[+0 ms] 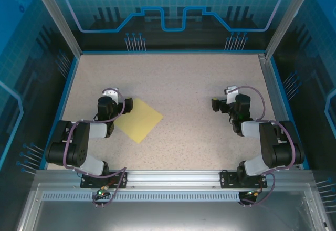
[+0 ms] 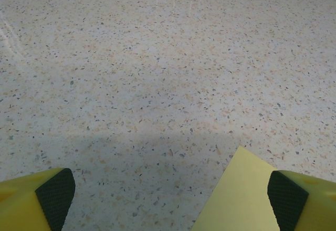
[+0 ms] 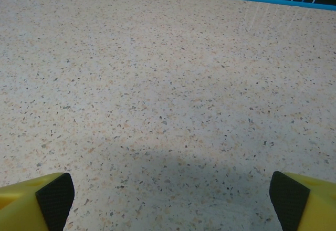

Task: Fold a paper plane with a square sheet of paper (pick it up from the middle)
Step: Move the square sheet of paper to the center of the table.

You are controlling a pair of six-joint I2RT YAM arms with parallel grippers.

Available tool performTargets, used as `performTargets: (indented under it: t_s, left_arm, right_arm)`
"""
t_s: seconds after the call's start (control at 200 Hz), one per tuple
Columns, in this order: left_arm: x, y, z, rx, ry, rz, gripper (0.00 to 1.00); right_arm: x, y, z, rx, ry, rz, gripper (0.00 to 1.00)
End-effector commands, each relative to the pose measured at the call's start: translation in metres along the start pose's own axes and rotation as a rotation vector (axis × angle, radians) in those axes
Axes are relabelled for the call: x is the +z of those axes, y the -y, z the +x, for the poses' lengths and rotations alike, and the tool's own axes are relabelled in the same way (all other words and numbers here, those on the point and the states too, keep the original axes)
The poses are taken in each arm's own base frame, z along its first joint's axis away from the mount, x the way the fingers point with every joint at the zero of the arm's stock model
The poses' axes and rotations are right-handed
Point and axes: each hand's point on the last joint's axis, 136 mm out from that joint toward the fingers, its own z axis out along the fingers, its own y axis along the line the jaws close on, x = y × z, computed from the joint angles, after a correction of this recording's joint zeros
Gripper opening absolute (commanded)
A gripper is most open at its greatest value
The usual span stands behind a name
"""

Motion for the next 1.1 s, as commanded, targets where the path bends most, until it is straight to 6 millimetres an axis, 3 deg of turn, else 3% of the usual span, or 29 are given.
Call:
performTargets:
  t_s: [0.0,0.345,0.53,0.645,0.755,0.82,0.93,1.095]
  left_arm:
    - [0.004,0.001,-0.019,0.014,0.054,0.017,0.98]
    - [-0.003,0.006,-0.025,0.024,0.054,0.044,0.99]
    - [-0.032,0.005,-0.054,-0.019,0.083,0.022,0.98]
    - [-0.052,-0.013,-0.069,-0.185,0.033,-0.09,0.98]
    - [-0.06,-0.009,-0.07,-0.336,-0.148,-0.114,0.99]
    - [-0.059,0.009,-0.066,-0.404,-0.238,-0.037,0.98]
    - [-0.056,0.048,-0.055,-0.494,-0.35,0.172,0.99]
    - [-0.055,0.077,-0.025,-0.594,-0.537,0.288,0.98]
  right_arm:
    - [0.003,0.003,-0.013,-0.012,0.04,0.001,0.99]
    - [0.001,-0.002,-0.017,-0.032,0.041,-0.014,0.99]
    - [-0.012,0.0,-0.033,-0.032,0.025,0.04,1.0]
    - [-0.027,0.001,-0.039,0.074,-0.115,0.043,0.99]
    - [-0.046,-0.015,-0.044,0.259,-0.243,-0.022,0.99]
    - [-0.052,-0.028,-0.046,0.367,-0.307,-0.086,0.99]
    - [-0.06,-0.068,-0.048,0.484,-0.365,-0.303,0.99]
    - [-0.081,-0.111,-0.06,0.489,-0.333,-0.483,1.0]
